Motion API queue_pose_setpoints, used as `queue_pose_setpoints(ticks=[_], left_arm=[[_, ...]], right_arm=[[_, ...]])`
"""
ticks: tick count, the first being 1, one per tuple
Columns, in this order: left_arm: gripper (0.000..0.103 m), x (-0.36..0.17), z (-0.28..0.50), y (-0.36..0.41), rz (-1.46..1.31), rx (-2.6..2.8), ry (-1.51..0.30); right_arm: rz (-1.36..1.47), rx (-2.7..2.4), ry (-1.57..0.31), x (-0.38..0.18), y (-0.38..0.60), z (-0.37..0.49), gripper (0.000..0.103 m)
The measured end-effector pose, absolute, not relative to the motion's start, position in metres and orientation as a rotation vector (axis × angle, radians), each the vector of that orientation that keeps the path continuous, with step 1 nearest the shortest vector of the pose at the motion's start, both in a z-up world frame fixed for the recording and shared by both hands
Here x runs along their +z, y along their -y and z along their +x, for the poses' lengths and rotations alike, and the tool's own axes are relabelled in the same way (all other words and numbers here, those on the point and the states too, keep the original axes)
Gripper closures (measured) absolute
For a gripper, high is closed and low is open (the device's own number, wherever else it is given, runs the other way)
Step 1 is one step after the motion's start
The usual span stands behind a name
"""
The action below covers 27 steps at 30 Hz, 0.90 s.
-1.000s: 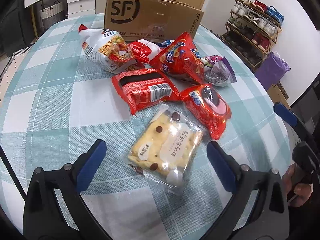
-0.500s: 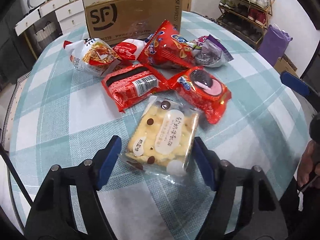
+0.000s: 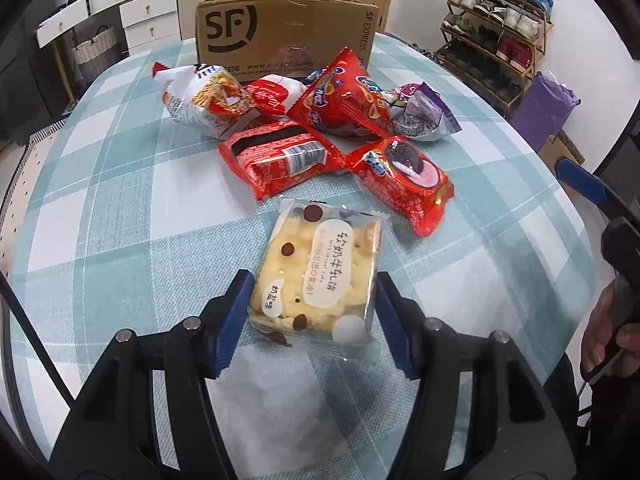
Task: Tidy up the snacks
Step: 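Grasp the cream bread pack with the left gripper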
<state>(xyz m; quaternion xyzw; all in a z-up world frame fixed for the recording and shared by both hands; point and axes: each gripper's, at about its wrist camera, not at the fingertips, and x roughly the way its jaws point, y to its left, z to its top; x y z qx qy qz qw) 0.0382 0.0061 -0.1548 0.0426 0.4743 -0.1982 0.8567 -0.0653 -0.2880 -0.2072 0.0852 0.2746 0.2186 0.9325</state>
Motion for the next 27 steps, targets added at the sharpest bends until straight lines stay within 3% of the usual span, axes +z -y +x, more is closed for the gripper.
queue_pose_setpoints(ticks=[27], left_arm=[[0.045,-0.148,0.035,-0.070,-0.151,-0.387,-0.927]], right_arm=[[0.081,0.356,-0.736,-0.220,0.259,-0.029,0.000]])
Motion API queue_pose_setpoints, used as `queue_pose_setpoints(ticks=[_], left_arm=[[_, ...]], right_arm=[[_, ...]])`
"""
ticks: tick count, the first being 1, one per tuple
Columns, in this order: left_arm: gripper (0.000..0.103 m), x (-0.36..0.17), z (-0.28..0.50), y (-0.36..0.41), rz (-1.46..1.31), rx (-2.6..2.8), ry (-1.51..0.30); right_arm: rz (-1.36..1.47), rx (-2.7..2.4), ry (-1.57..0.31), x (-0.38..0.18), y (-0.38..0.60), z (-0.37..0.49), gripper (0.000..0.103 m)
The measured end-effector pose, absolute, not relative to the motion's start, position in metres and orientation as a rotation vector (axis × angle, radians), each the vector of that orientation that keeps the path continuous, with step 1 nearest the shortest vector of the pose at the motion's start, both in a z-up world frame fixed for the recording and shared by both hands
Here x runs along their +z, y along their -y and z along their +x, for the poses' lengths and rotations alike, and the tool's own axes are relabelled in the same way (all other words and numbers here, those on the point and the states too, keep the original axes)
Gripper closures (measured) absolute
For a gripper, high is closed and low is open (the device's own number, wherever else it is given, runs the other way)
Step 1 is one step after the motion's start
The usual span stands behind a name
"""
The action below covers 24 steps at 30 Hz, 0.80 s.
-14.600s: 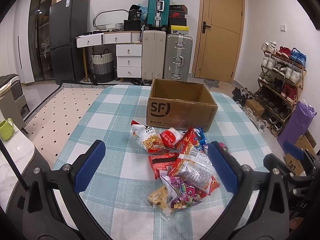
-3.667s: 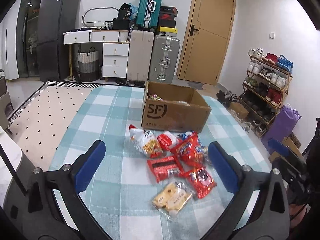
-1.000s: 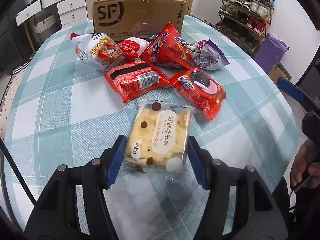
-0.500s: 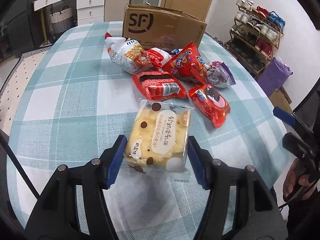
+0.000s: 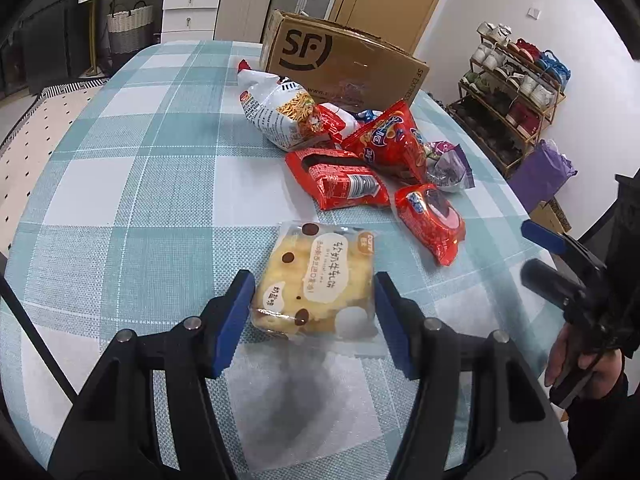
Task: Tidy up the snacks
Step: 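Grasp the cream bread pack with the left gripper, then grasp the red Oreo pack with the right gripper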
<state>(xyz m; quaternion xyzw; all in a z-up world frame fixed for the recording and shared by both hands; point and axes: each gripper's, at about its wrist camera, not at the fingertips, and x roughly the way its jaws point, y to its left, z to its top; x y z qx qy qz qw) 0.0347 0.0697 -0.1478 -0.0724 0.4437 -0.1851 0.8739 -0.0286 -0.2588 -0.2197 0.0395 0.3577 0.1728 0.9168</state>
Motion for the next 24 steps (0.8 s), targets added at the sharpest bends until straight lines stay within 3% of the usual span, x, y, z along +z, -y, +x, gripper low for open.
queue_pose_setpoints(ticks=[13,16,18,20,22,24], left_arm=[[0.045,-0.158,0.035,-0.074,-0.178,-0.385,-0.916],[0.045,-0.158,0.035,-0.074,-0.180,-0.389,-0.915],[0.045,-0.159,0.036,-0.074,-0.184,-0.393,-0.916],[0.045,-0.158,0.036,-0.076,-0.193,-0.397,-0.916],[0.046,-0.158,0.036,-0.077,-0.200,-0.398,-0.917],[0.046,-0.158,0.036,-0.078,-0.208,-0.401,-0.919]], right_arm=[[-0.046,0.348,-0.805,-0.238,0.223,0.031,0.004],[-0.097,0.347,-0.814,-0.243,0.214,0.041,0.016],[-0.098,0.348,-0.839,-0.248,0.212,0.047,0.029],[-0.070,0.371,-0.875,-0.254,0.211,0.055,0.032],[-0.052,0.387,-0.907,-0.259,0.211,0.060,0.049],[-0.038,0.386,-0.914,-0.261,0.212,0.062,0.058]])
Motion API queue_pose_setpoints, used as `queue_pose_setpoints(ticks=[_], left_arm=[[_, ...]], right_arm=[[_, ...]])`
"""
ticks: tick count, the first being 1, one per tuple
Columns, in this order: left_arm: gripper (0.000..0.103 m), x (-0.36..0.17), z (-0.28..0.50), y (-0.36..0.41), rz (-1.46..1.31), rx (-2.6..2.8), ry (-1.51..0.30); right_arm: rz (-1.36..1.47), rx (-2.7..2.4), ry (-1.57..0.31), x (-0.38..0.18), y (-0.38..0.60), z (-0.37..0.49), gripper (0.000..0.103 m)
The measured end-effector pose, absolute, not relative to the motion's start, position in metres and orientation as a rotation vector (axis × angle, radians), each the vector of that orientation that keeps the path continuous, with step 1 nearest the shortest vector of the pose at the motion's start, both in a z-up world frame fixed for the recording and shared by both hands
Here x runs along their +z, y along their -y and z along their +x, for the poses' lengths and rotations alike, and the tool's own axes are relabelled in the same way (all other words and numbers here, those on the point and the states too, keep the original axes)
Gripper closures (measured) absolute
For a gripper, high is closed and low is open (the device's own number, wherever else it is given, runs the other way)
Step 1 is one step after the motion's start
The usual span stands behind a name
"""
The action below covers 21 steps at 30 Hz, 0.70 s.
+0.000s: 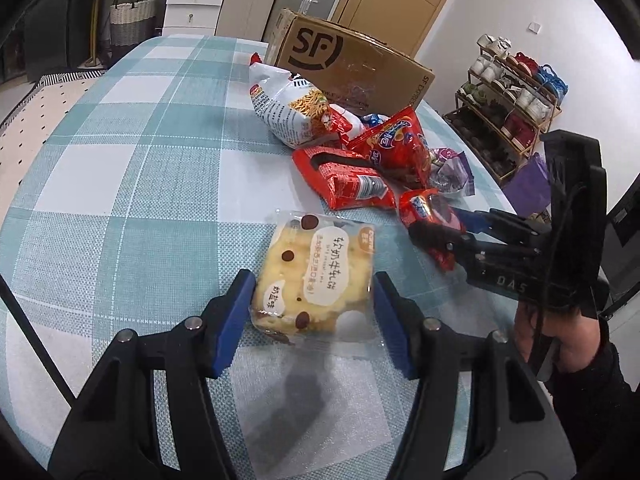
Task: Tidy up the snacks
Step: 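Grasp the red Oreo pack with the right gripper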
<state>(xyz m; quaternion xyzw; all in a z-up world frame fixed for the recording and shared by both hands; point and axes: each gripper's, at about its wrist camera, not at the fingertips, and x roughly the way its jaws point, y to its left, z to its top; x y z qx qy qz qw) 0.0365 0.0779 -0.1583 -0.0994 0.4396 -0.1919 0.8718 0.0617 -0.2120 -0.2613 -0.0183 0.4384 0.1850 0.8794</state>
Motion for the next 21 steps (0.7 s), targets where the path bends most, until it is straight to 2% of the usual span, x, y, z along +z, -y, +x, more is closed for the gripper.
queue_pose_setpoints(ticks=[21], left_arm=[[0.046,-0.130,0.024,-0.074,-0.205,-0.378,-0.887]], right_arm=[[0.074,0.427,-0.789,-0.223,0.239,0.021,0.058]])
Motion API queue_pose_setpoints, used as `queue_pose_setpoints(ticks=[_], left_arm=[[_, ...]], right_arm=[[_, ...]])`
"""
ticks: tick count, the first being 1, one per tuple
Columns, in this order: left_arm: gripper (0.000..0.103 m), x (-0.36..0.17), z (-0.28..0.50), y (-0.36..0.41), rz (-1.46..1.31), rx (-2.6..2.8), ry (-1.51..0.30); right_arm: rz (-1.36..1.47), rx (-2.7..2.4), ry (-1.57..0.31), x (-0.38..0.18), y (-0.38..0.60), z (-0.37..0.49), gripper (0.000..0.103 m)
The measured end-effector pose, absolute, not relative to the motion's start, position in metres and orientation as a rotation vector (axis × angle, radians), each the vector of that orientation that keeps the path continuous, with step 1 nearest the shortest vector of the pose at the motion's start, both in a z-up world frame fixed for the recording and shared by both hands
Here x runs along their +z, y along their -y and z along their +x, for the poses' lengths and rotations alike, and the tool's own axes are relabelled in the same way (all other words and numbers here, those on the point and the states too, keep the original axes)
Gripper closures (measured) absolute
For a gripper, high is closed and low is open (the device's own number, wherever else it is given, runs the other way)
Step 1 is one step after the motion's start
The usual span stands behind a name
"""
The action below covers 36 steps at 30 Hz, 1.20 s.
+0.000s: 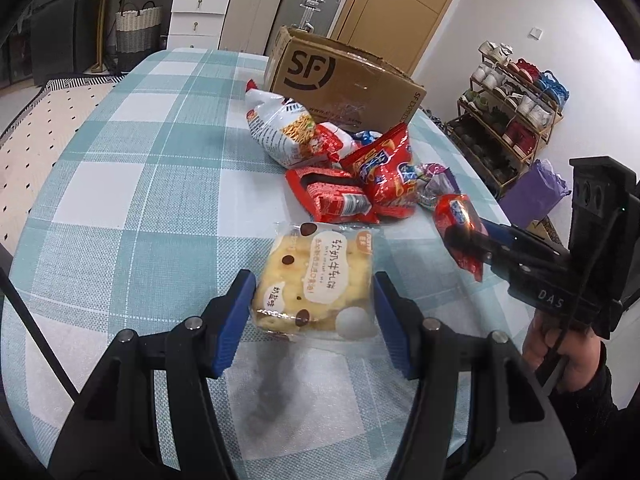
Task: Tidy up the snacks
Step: 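Grasp the red Oreo pack with the right gripper, then carry the Oreo pack with the right gripper while the left carries the bread pack over the box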
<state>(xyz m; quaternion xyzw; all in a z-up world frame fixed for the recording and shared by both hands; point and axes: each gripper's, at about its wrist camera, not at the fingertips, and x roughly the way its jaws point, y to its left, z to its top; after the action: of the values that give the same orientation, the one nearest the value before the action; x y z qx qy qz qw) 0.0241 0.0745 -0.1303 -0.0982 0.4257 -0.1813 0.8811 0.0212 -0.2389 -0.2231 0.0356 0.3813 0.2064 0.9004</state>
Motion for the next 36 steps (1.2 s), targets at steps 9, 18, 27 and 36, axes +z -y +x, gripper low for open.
queue_pose_setpoints(ticks=[9,18,27,36], left_arm=[[0.046,-0.099,0.019,-0.064,-0.182,-0.391,-0.842],[0.046,-0.051,0.033,-0.049,-0.147,-0.419,-0.788],[0.046,-0.005,0.057,-0.034,-0.155,-0.475,-0.761],[0.046,0.028,0.082,-0.014,-0.115,-0.499,-0.758]], right_arm=[[0.075,0.459,-0.711,-0.181,0.250,0.001,0.058],[0.117,0.478,-0.621,-0.130,0.275,-0.006,0.058],[0.136,0.501,-0.558,-0.088,0.287,-0.003,0.058],[0.150,0.485,-0.554,-0.067,0.300,0.012,0.058]])
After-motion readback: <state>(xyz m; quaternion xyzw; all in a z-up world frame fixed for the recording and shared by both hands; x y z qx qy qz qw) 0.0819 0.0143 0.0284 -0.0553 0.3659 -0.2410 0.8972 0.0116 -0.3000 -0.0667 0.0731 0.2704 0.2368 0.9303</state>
